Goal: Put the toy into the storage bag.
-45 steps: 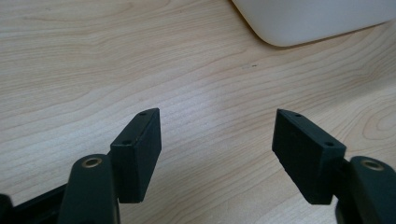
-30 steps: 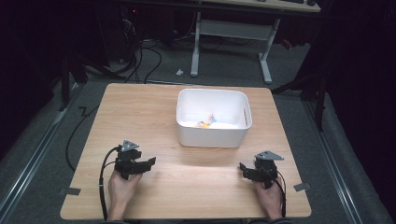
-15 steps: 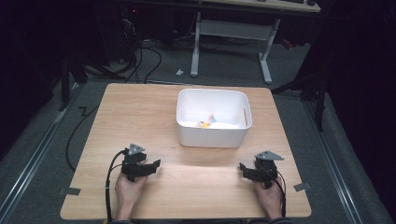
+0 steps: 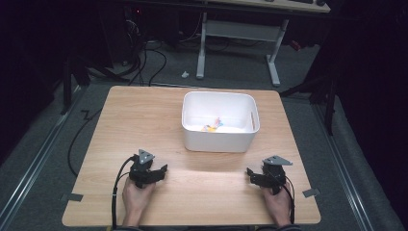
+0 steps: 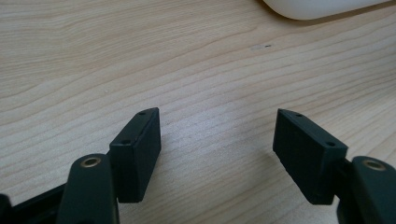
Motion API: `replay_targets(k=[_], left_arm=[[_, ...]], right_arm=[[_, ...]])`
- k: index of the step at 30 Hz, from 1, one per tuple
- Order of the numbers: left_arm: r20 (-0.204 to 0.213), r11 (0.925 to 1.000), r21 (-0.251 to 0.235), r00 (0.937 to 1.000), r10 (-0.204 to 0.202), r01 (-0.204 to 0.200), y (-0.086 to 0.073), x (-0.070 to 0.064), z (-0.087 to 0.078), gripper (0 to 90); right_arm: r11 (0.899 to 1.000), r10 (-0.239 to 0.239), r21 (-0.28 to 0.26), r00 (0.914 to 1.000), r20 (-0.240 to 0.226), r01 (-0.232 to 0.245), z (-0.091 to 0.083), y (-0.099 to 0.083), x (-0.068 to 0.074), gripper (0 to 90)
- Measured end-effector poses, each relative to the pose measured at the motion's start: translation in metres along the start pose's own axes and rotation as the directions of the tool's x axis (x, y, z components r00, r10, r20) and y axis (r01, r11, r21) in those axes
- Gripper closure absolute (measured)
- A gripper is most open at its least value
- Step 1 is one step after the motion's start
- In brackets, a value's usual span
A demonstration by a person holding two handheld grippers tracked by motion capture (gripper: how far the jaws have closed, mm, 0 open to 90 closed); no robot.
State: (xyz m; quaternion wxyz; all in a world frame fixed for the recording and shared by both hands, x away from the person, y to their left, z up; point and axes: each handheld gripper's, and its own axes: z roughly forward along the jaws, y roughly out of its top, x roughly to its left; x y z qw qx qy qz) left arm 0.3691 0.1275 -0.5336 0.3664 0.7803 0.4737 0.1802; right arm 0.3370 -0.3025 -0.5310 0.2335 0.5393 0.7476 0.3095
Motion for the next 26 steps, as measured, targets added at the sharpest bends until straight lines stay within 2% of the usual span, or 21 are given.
replay_targets(k=[4, 10, 15, 26], left_arm=[[-0.017, 0.9998, -0.012, 0.9997, 0.015, -0.015, -0.0009, -0.0031, 0.0019, 32.5], [-0.031, 0.9991, -0.001, 0.9986, 0.043, -0.043, -0.0016, -0.0074, 0.0019, 31.2], [-0.023, 0.9985, 0.003, 0.9983, 0.054, -0.054, -0.0014, -0.0081, 0.0025, 27.8], [-0.019, 0.9984, 0.007, 0.9982, 0.056, -0.056, -0.0008, -0.0083, 0.0032, 26.0]], right_arm=[[1.000, 0.000, 0.000, 1.0000, 0.000, 0.000, 0.0000, 0.0000, 0.0000, 23.2], [1.000, 0.000, 0.000, 1.0000, 0.000, 0.000, 0.0000, 0.0000, 0.0000, 23.2], [1.000, 0.000, 0.000, 1.0000, 0.000, 0.000, 0.0001, 0.0000, 0.0001, 23.2], [1.000, -0.006, -0.002, 1.0000, -0.002, 0.006, 0.0005, 0.0003, -0.0001, 23.3]])
